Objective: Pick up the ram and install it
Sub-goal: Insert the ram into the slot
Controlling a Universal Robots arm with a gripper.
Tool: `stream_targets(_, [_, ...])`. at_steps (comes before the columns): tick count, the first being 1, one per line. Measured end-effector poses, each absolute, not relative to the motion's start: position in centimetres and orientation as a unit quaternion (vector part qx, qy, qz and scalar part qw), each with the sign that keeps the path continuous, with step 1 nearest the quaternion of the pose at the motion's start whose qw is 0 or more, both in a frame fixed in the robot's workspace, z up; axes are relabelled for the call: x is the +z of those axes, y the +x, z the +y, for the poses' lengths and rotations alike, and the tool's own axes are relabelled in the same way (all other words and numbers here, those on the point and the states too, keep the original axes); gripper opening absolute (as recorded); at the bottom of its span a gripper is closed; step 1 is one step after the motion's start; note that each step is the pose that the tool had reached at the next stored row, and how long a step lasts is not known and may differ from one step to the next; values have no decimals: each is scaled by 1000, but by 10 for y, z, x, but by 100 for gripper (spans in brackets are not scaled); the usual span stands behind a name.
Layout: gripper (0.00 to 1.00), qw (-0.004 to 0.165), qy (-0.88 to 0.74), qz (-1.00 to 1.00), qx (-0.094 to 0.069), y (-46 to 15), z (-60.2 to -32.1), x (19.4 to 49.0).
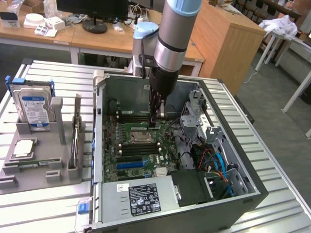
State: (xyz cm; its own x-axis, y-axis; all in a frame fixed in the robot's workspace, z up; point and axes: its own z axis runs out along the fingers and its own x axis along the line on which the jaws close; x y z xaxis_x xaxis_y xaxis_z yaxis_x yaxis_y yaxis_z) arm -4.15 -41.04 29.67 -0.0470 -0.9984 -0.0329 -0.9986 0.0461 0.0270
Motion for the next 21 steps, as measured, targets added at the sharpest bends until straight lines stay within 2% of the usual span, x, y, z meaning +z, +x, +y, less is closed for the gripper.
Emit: stream_targets(21, [12,2,-696,718,21,-41,-410,287])
